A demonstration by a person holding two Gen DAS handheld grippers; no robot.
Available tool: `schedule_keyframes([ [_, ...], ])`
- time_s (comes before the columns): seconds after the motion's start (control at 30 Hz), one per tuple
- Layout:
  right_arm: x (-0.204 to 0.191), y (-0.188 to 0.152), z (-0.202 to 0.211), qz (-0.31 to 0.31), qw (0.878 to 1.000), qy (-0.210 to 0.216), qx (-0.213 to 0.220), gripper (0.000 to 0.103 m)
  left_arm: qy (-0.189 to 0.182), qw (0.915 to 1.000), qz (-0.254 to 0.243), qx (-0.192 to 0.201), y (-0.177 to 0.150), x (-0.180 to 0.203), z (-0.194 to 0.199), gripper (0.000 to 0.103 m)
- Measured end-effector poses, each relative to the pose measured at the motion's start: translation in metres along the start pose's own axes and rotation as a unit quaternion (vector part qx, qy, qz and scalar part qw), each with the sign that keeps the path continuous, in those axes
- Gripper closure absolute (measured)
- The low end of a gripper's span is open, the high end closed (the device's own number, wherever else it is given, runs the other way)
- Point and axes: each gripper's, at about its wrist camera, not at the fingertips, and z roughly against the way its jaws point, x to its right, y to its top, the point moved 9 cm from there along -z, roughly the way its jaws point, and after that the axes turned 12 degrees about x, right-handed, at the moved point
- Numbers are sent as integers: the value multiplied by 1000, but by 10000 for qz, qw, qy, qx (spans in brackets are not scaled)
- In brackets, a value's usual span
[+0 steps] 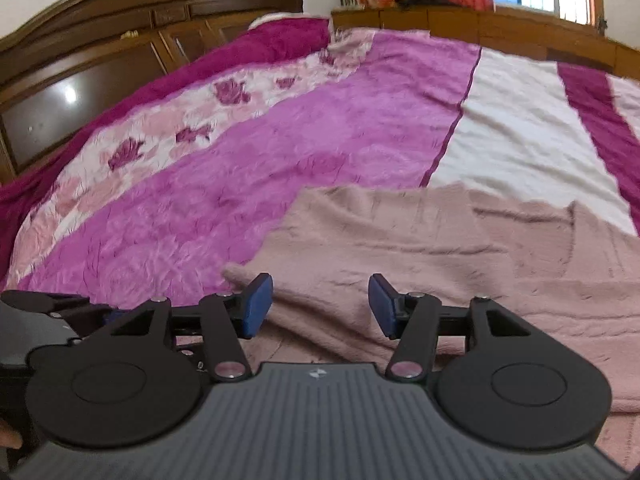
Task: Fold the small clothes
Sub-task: 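Pull the sleeve cuff straight with the right gripper, then open it, then lift the open right gripper away from the folded sleeves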
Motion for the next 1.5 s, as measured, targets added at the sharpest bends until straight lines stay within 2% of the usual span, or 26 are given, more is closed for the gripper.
schedule_keyframes([
  [0.07,-1,-5,-8,-68,9998,65,-148,42,-9,10000,33,1,0,0,0,41],
  [0.23,2,-22,-31,201,9986,-137,-476,42,-24,10000,75,-4,0,-1,-1,41],
  [0.27,2,-23,-34,187,9985,-160,-484,46,-26,10000,77,0,0,-1,-1,41],
  [0.3,4,-23,-35,155,9986,-220,-446,63,-29,10000,80,5,0,-1,-1,41],
  [0.4,13,-18,-33,-51,9988,-355,-341,87,-36,10000,93,9,0,-1,-3,40],
  [0.47,20,-12,-27,-262,9987,-391,-202,95,-40,9999,105,7,0,-2,-3,40],
  [0.57,37,3,-12,-522,9966,-611,167,95,-51,9999,121,5,0,-2,-4,40],
  [0.77,87,26,31,-1161,9850,-1048,734,95,-14,10000,55,25,0,-2,-4,40],
  [1.03,151,29,94,-1359,9656,-1842,1236,95,18,10000,11,35,-1,0,-5,40],
  [1.17,186,11,113,-1555,9569,-2152,1178,95,20,10000,5,37,-1,0,-5,40],
  [1.33,221,-32,114,-1990,9467,-2436,701,94,33,10000,-26,47,-1,0,-5,40],
  [1.37,225,-41,114,-2061,9436,-2525,590,92,35,10000,-34,48,-1,0,-5,40],
  [1.43,230,-54,113,-2151,9396,-2624,451,80,35,10000,-54,53,-1,0,-5,40],
  [1.5,232,-59,118,-2151,9371,-2701,519,63,38,10000,-62,56,-2,0,-5,40],
])
